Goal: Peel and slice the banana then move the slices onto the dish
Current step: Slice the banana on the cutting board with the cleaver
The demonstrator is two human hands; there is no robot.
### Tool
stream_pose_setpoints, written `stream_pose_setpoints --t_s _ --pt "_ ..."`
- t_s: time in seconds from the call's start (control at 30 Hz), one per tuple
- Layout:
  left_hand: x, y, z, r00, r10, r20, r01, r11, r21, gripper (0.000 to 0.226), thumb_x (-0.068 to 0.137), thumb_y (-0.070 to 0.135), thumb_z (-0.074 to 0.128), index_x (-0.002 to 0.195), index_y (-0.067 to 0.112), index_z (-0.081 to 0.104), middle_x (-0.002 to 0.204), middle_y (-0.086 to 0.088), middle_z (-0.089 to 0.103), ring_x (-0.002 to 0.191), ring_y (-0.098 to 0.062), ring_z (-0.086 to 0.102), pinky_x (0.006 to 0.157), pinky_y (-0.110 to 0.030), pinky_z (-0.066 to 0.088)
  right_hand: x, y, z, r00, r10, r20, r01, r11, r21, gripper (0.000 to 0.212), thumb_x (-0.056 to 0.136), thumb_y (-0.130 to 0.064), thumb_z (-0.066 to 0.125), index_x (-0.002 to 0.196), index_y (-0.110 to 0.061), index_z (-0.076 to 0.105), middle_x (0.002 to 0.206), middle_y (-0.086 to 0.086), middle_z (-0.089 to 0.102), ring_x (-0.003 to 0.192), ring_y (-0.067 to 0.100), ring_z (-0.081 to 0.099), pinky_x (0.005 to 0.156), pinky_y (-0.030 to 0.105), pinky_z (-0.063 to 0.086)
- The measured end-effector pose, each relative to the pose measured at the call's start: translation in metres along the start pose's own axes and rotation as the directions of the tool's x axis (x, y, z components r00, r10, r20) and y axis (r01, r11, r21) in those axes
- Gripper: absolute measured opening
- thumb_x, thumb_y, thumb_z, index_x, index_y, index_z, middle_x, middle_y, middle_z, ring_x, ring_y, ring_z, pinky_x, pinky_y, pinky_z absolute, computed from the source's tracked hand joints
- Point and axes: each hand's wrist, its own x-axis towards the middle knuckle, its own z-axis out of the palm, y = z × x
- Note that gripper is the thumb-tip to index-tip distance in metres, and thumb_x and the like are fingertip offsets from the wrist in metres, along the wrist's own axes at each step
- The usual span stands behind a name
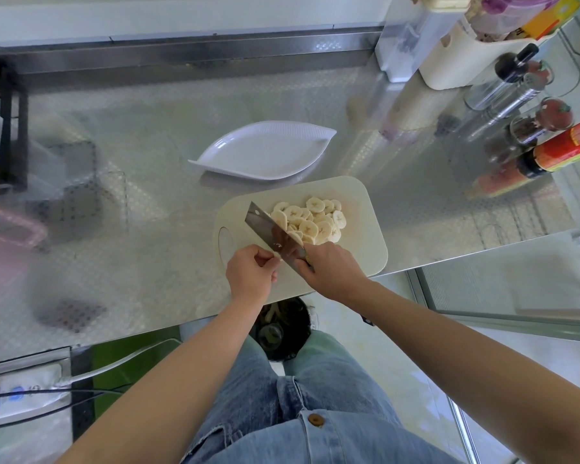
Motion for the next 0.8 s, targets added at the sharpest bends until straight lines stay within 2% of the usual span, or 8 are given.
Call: stream_pose_setpoints --t_s 0.07,0.2,0.37,0.53,0.8 --pt "0.0 0.0 0.0 1.0 -0.005 -0.002 0.005 1.0 -0.002 0.02 0.081 0.013 0.073 0.064 0.015 0.063 0.056 -0.005 0.066 0.05 -0.022 0.063 0.066 -0.043 0.058 0.001 -0.002 0.003 1.0 0.02 0.011 -0.02 1.0 -0.005 0.029 0.098 -0.033 0.042 0.079 -0.011 0.042 0.067 0.005 0.046 0.061 0.025 0.046 0.055 0.032 0.033" --pt "0.001 -0.001 0.0 1.0 -0.003 -0.002 0.003 1.0 0.016 0.018 0.081 0.017 0.074 0.067 0.011 0.065 0.055 -0.004 0.066 0.051 -0.021 0.064 0.067 -0.041 0.057 0.002 -0.004 0.009 0.999 0.036 0.021 -0.036 0.999 0.015 0.029 0.098 -0.034 0.042 0.08 -0.011 0.041 0.065 0.003 0.044 0.06 0.024 0.045 0.056 0.031 0.033" --pt "0.0 0.001 0.0 1.0 0.015 -0.011 -0.014 0.999 0.036 0.018 0.081 0.01 0.072 0.066 0.015 0.064 0.056 -0.002 0.067 0.05 -0.017 0.063 0.065 -0.038 0.057 0.0 0.003 0.002 0.998 0.035 -0.047 -0.032 0.998 0.055 0.034 0.097 -0.037 0.043 0.074 -0.013 0.039 0.061 0.003 0.045 0.055 0.025 0.046 0.052 0.032 0.036" --pt "0.001 -0.001 0.001 1.0 0.024 -0.012 -0.023 0.999 0.046 0.022 0.081 0.011 0.072 0.063 0.02 0.062 0.055 -0.001 0.066 0.049 -0.015 0.062 0.066 -0.037 0.057 -0.001 0.006 -0.004 0.999 -0.009 -0.051 0.011 0.999 0.042 0.029 0.096 -0.037 0.043 0.079 -0.012 0.041 0.066 0.006 0.05 0.06 0.028 0.05 0.054 0.033 0.04" --pt "0.002 0.0 0.0 1.0 -0.007 0.002 0.007 1.0 0.009 0.012 0.081 0.008 0.073 0.071 0.011 0.067 0.059 -0.006 0.068 0.046 -0.013 0.061 0.063 -0.035 0.058 0.001 0.005 -0.001 1.0 -0.001 -0.024 0.002 1.0 0.031 0.03 0.096 -0.037 0.042 0.087 -0.009 0.048 0.072 0.008 0.054 0.063 0.026 0.051 0.058 0.036 0.047"
